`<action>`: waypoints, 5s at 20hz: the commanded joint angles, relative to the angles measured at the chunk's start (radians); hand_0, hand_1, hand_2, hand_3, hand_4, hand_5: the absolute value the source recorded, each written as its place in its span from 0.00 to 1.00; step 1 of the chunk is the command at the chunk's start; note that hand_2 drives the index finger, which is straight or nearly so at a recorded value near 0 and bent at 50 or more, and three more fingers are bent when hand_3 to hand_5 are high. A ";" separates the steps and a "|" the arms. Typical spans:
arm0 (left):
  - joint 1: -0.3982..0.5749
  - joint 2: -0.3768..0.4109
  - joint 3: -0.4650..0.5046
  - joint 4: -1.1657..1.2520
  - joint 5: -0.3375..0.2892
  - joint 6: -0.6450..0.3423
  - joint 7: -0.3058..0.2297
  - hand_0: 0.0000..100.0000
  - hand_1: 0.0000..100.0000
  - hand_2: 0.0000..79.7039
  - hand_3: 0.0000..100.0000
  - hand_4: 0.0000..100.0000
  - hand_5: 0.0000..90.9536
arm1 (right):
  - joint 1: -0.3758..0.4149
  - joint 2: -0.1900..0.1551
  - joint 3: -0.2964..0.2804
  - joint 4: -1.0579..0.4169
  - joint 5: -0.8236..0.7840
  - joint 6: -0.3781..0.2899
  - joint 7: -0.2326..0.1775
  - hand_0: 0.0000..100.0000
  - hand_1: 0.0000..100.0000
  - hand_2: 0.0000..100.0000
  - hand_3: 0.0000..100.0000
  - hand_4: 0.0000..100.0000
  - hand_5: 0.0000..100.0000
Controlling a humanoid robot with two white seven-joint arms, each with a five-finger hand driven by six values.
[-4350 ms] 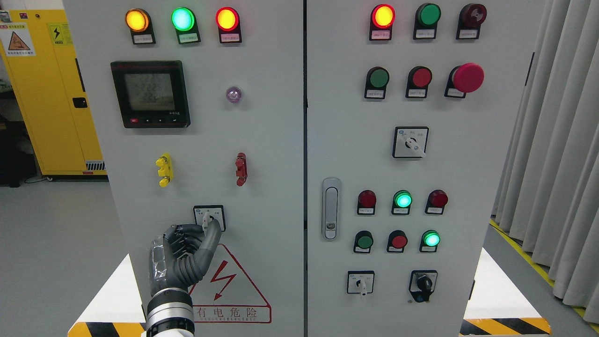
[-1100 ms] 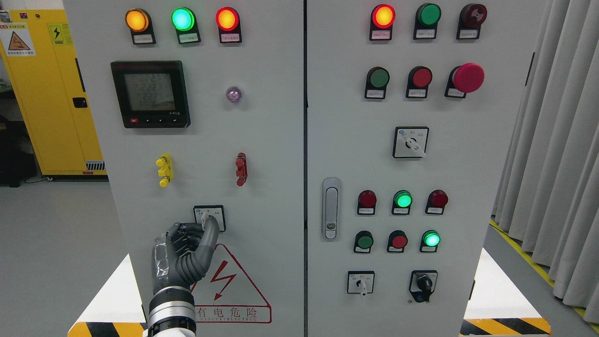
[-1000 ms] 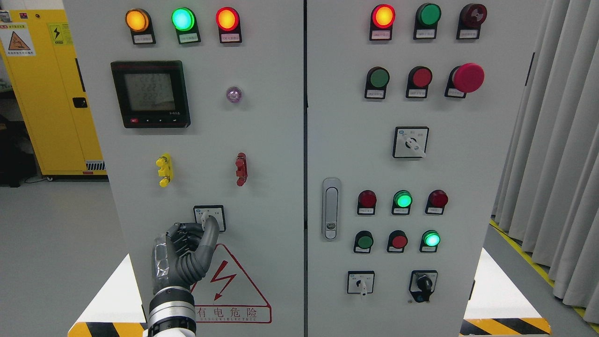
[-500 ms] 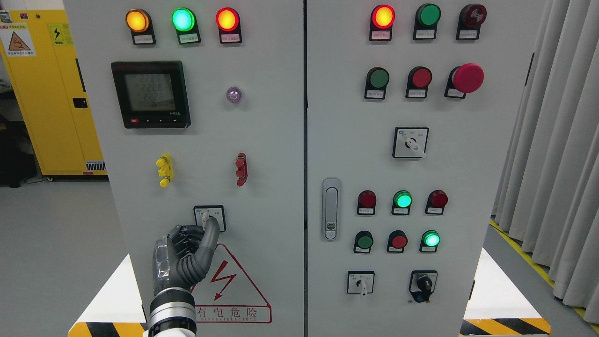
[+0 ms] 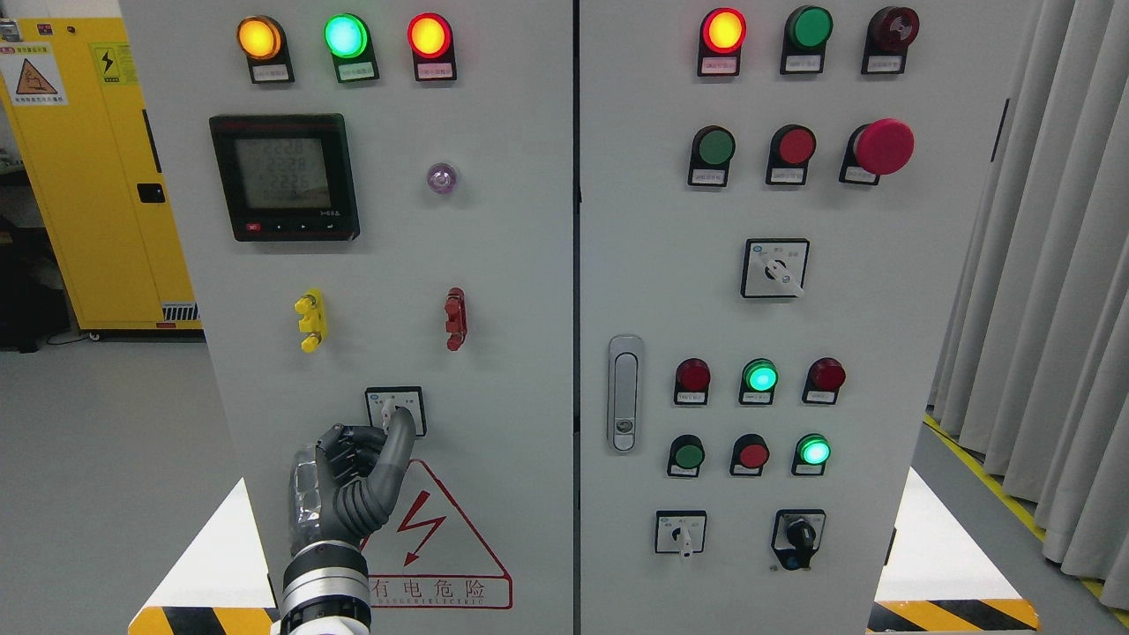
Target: Turn on light switch 1
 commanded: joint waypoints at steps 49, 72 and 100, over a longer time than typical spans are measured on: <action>0.090 0.008 -0.010 -0.050 0.008 -0.080 -0.005 0.08 0.46 0.83 0.89 0.90 0.96 | 0.000 0.000 0.000 0.000 0.000 -0.001 0.001 0.00 0.50 0.04 0.00 0.00 0.00; 0.760 0.144 0.288 0.394 0.242 -0.874 -0.338 0.09 0.39 0.69 0.85 0.87 0.77 | 0.000 0.000 0.000 0.000 0.000 -0.001 0.001 0.00 0.50 0.04 0.00 0.00 0.00; 0.644 0.136 0.115 1.729 0.127 -0.790 -0.536 0.20 0.19 0.00 0.00 0.00 0.00 | 0.000 0.000 0.000 0.000 0.000 -0.001 0.001 0.00 0.50 0.04 0.00 0.00 0.00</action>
